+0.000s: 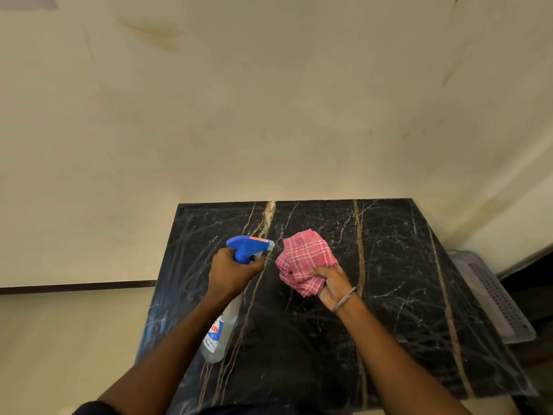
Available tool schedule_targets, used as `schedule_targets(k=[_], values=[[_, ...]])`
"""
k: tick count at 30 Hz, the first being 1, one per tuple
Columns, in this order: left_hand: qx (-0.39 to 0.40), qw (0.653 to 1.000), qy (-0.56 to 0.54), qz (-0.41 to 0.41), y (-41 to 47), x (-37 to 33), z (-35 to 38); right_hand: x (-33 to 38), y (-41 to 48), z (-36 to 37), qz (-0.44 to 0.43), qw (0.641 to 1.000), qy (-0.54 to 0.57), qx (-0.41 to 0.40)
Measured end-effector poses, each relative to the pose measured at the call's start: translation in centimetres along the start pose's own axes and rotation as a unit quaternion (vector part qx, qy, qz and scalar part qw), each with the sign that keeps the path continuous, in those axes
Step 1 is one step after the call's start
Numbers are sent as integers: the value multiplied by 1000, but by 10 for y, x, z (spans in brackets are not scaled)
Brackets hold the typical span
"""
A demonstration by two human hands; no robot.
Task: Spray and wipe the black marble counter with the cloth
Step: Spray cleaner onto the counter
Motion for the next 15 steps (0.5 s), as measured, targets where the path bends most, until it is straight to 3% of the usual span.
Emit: schedule_targets(k=[15], values=[[-49,997,62,16,-6,-1,3,-5,-2,-2,1,1000,14,-1]])
Point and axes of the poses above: each hand's wrist, its own y-axis towards the middle knuckle, its own z-axis out of the palm, x = y × z, the point moved 1 cm from there along y, towards the middle knuckle
